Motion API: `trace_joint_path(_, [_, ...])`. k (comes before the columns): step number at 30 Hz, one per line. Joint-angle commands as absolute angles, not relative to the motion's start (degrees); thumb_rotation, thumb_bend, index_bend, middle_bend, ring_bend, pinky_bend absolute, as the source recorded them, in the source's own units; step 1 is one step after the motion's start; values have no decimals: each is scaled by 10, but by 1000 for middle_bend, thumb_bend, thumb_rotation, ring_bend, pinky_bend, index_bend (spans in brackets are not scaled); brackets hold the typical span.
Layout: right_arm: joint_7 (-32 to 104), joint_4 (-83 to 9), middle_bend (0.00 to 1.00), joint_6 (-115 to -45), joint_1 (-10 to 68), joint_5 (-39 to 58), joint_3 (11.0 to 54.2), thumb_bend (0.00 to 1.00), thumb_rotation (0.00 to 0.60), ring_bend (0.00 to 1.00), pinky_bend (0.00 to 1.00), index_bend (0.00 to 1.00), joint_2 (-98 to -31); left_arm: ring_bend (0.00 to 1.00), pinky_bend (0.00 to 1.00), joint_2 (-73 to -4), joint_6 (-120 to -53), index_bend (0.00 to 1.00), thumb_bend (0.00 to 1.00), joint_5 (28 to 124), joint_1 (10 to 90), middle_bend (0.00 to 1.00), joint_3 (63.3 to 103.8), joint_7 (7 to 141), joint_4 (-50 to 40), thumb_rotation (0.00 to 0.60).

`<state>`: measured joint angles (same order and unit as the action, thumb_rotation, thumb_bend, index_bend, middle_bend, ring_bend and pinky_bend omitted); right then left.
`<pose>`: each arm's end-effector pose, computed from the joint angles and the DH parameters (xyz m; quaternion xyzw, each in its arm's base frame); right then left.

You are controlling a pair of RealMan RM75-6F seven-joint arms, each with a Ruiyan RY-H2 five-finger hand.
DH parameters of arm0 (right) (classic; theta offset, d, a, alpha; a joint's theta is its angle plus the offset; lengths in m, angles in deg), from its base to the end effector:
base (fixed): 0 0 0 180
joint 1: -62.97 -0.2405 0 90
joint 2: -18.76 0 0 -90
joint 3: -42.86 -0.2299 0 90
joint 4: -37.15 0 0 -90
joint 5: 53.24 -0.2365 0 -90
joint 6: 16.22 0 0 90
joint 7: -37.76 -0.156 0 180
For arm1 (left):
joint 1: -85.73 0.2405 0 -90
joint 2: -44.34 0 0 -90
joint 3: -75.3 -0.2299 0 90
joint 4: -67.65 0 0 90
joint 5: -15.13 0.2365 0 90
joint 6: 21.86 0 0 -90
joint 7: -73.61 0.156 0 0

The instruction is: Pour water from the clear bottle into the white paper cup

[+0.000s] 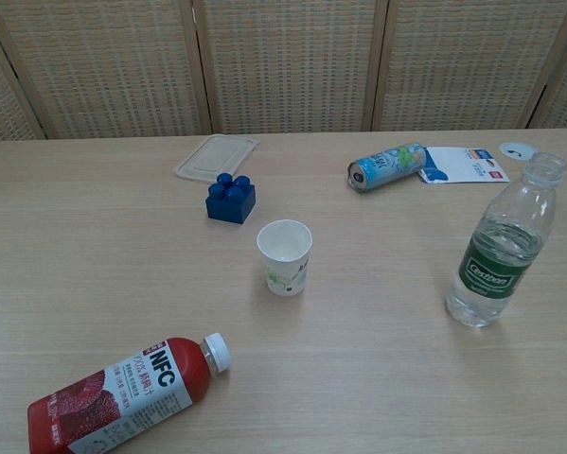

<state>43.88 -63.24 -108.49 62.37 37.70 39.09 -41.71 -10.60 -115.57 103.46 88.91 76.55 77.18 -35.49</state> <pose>-0.2660 -0.1732 0.1447 0.5830 -0.3399 0.4163 0.6093 -0.2834 0.1449 0.1670 -0.5626 -0.3730 -0.3791 0.6330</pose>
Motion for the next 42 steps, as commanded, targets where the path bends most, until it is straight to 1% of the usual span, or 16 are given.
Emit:
trace_joint_path(1, [439,-632,0,-1084,624,377,391,0,600,0,0,0,-417,0,0,-105,-1156,0,72,1035,889,0,766,770,-355,600])
trace_joint_path(9, [437,-631,0,-1079,621,378,392,0,600,0,0,0,-419,0,0,-104,-1155,0,73,1035,889,0,765,766,-354,600])
trace_joint_path(11, [416,-629,0,-1071,617,373,391,0,600,0,0,0,-417,0,0,-104,-1154,0,74,1035,888,0,765,765,-354,600])
trace_joint_path(14, [350,-617,0,-1042,606,352,386,0,600,0,0,0,-410,0,0,-104,-1151,0,74,1033,887,0,766,766,-355,600])
trace_joint_path(19, [210,-552,0,-948,571,308,381,0,600,0,0,0,-408,0,0,-104,-1146,0,73,1029,883,0,769,772,-360,600])
trace_joint_path(21, [150,-510,0,-903,552,303,383,0,600,0,0,0,-412,0,0,-105,-1144,0,73,1026,882,0,770,774,-361,600])
trace_joint_path(27, [44,-433,0,-807,511,305,395,0,600,0,0,0,-424,0,0,-105,-1139,0,74,1019,879,0,772,780,-364,600])
trace_joint_path(35, [-30,-381,0,-702,447,326,408,0,600,0,0,0,-451,0,0,-107,-1133,0,73,1013,876,0,773,785,-364,600])
trace_joint_path(42, [-55,-354,0,-649,402,337,410,0,600,0,0,0,-498,0,0,-106,-1124,0,73,1001,872,0,777,784,-364,600])
